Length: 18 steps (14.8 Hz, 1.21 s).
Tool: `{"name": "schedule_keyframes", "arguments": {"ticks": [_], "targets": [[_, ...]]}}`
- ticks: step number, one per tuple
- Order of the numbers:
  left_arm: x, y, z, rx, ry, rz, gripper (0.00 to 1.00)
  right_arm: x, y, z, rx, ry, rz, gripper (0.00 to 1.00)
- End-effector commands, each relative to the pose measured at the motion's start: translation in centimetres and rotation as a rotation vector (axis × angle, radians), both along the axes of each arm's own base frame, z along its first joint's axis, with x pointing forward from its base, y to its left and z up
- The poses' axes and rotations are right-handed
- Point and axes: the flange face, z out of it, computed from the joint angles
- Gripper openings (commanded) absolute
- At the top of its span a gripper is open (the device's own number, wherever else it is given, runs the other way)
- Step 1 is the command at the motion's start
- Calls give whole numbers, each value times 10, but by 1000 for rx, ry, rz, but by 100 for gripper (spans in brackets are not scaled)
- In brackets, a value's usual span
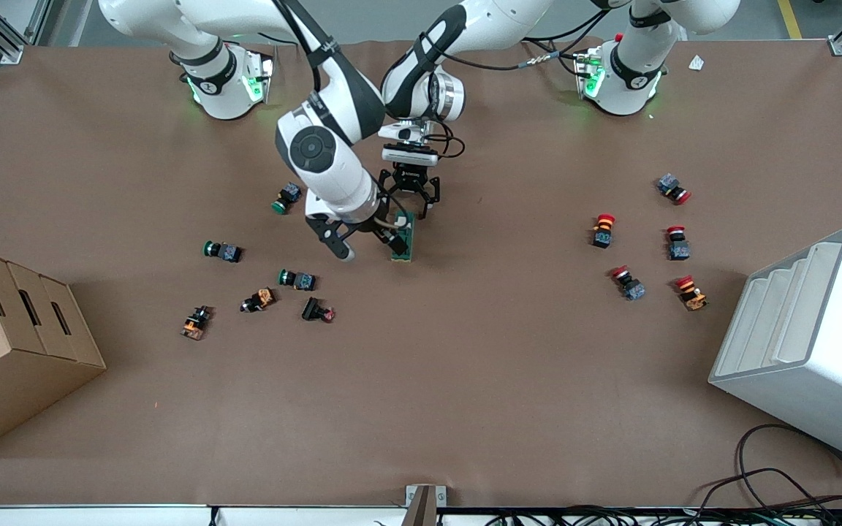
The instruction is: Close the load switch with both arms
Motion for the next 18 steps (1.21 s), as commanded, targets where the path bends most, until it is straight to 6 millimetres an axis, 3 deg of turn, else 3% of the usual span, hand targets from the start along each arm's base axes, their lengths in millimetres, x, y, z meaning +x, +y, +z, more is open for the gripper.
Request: {"name": "schedule_keyframes", "arguments": {"ticks": [1, 4, 12, 18], "targets": [[-5, 11, -23, 9, -8, 24, 100, -28, 3, -13, 0, 7, 2, 100], [-11, 12, -29, 13, -3, 21, 100, -40, 8, -22, -13, 20, 22, 100], [-10, 12, -33, 18, 0, 21, 100, -49, 21, -63, -24, -8, 35, 100], [-9, 13, -33, 18, 0, 23, 100, -55, 34, -82, 4, -42, 20, 100]]}}
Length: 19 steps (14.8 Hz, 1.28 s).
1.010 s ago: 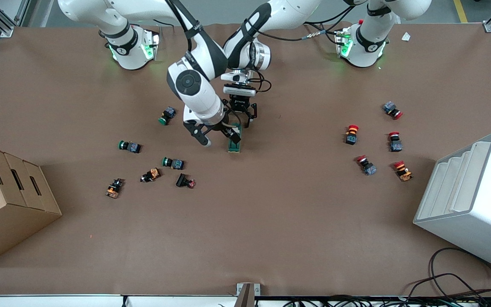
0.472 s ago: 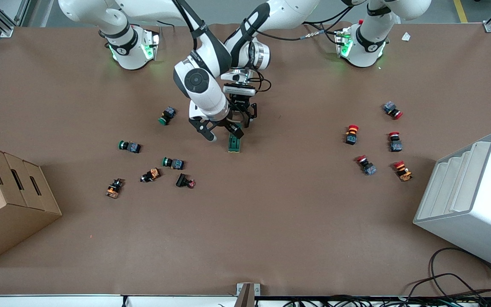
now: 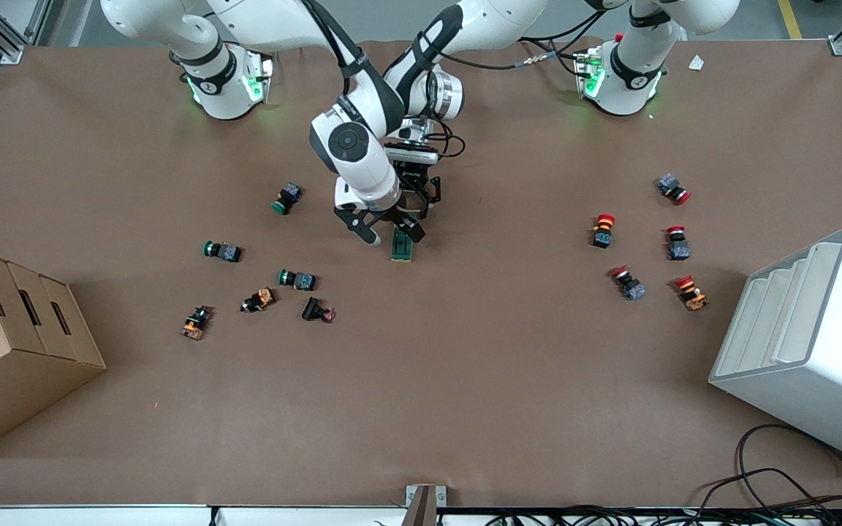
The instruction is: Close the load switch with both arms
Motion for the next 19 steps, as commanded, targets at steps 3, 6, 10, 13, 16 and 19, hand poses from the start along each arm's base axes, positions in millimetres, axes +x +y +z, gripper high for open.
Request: {"name": "schedule_keyframes", "arguments": {"ticks": [3, 6, 10, 13, 16, 19], "targets": [[-5, 13, -28, 9, 39, 20, 100, -2, 9, -9, 33, -21, -37, 100], [-3, 14, -28, 10, 37, 22, 100, -6, 21, -17, 50, -14, -54, 100], [-2, 14, -28, 10, 36, 24, 100, 2, 21, -17, 54, -19, -56, 100], [-1, 15, -28, 11, 35, 26, 100, 18, 17, -7, 65, -22, -70, 100], [1, 15, -28, 11, 35, 29, 100, 33, 21, 8, 53, 26, -61, 100], [1, 15, -28, 11, 34, 27, 100, 45, 18, 17, 59, 30, -71, 100]]}}
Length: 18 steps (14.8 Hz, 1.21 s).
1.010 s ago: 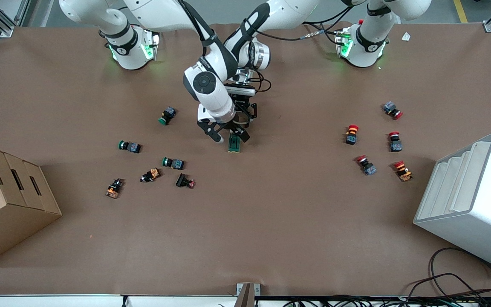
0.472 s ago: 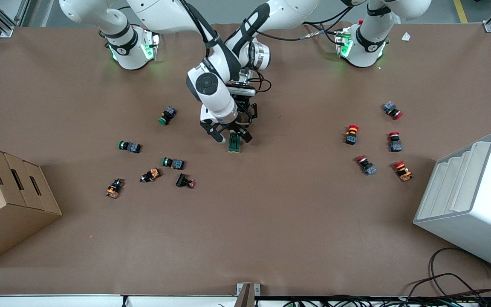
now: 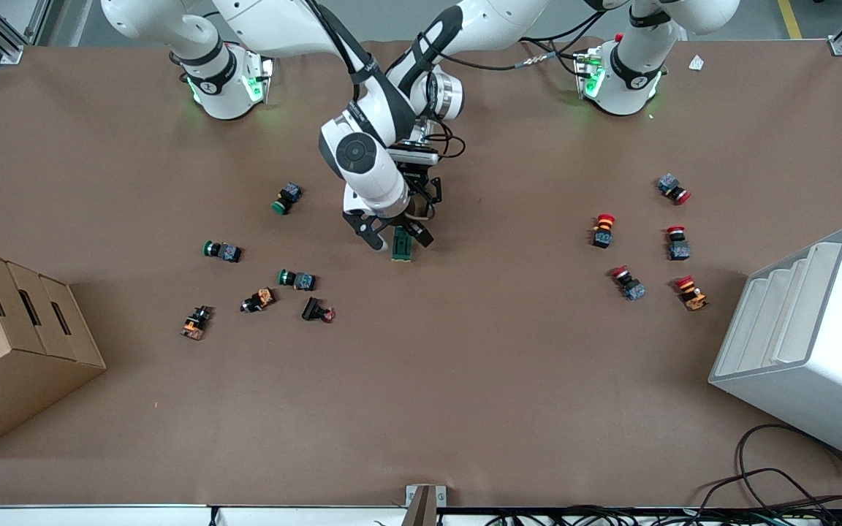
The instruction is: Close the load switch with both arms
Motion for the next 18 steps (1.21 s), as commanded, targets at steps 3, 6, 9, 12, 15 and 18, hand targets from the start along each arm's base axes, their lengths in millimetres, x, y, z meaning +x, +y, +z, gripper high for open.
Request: {"name": "schedule_keyframes", "arguments": {"ticks": [3, 6, 9, 12, 15, 18], "targets": [[-1, 15, -27, 10, 36, 26, 100, 35, 3, 16, 55, -56, -33, 100], [1, 14, -25, 6, 33, 27, 100, 43, -1, 16, 58, -64, -31, 100], [2, 13, -25, 4, 32, 26, 100, 56, -5, 13, 61, -72, -39, 100], [2, 13, -25, 4, 32, 27, 100, 66, -8, 4, 58, -77, -29, 100], [3, 14, -25, 6, 32, 28, 100, 73, -11, 0, 56, -83, -20, 100], [3, 15, -26, 8, 32, 29, 100, 78, -9, -11, 50, -81, -19, 100]]}}
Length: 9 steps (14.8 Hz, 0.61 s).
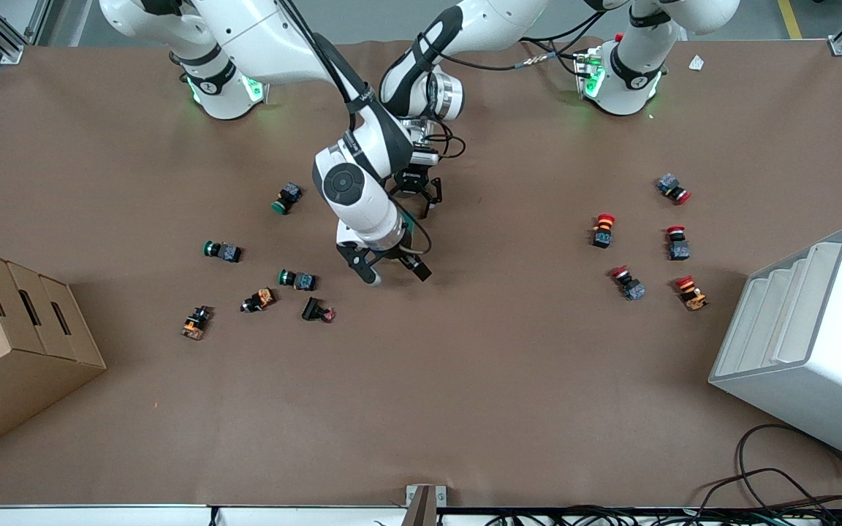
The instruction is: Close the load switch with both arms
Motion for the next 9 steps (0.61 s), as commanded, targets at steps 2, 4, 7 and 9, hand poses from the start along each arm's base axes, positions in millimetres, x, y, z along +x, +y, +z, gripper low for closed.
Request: {"name": "schedule_keyframes", "arguments": {"ticks": [2, 4, 7, 9], "targets": [[4, 14, -23, 7, 30, 28, 100, 13, -1, -14, 6, -7, 11, 100], [7, 14, -19, 6, 27, 28, 100, 19, -5, -13, 7, -12, 7, 100], [11, 8, -6, -9, 16, 30, 100, 17, -7, -30, -9, -4, 26, 100], [16, 2, 7, -5, 13, 44, 100, 17, -7, -30, -9, -4, 29, 100]]}}
